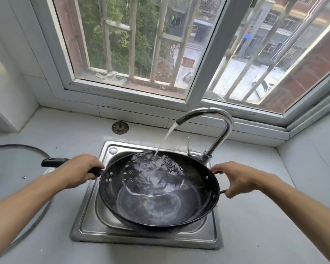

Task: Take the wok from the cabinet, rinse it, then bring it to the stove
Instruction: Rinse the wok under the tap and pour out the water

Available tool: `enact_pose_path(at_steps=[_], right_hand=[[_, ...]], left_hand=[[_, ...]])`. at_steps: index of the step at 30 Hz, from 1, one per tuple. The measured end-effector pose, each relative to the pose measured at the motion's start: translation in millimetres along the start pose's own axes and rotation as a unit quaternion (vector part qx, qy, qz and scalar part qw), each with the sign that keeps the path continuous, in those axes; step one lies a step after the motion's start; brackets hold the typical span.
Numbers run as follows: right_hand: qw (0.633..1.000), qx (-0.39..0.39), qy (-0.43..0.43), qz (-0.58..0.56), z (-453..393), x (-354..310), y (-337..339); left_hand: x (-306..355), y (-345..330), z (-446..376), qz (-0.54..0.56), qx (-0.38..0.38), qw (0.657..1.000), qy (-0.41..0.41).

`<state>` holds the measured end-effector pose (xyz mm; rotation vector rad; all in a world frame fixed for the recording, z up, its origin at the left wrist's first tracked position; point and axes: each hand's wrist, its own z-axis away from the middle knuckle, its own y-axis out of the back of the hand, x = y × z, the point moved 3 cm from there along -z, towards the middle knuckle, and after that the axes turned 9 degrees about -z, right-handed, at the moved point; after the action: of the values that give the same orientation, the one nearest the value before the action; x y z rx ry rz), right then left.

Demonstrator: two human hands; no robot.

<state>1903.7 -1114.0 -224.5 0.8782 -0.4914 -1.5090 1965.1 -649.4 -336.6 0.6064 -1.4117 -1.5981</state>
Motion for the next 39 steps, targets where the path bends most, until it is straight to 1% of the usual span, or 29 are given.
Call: enact_pose_path(at_steps=[9, 17, 24, 27, 31, 35, 39], right_hand=[[0.999, 0.006, -0.027, 0.031, 15, 14, 14], [0.998, 0.020, -0.040, 0.053, 34, 13, 20], [0.997, 0.039, -0.050, 0.046, 45, 17, 19], [0.997, 0.030, -0.053, 0.038, 47, 19, 18], [0.998, 0.007, -0.055, 0.019, 43, 26, 6], [0.998, -0.031, -0.044, -0.014, 35, 26, -12], [0.996, -0.074, -0.037, -0.031, 25, 28, -33]], left_hand=[[17, -1, -14, 0.038, 0.017, 0.999, -0.019], [39, -3, -12, 0.064, 0.069, 0.994, -0.050], [48, -8, -14, 0.055, 0.095, 0.992, -0.066], [49, -9, -9, 0.054, 0.083, 0.992, -0.075], [44, -4, 3, 0.060, 0.074, 0.993, -0.066], [29, 0, 16, 0.054, 0.050, 0.996, -0.056], [29, 10, 29, 0.017, -0.028, 0.998, -0.059]])
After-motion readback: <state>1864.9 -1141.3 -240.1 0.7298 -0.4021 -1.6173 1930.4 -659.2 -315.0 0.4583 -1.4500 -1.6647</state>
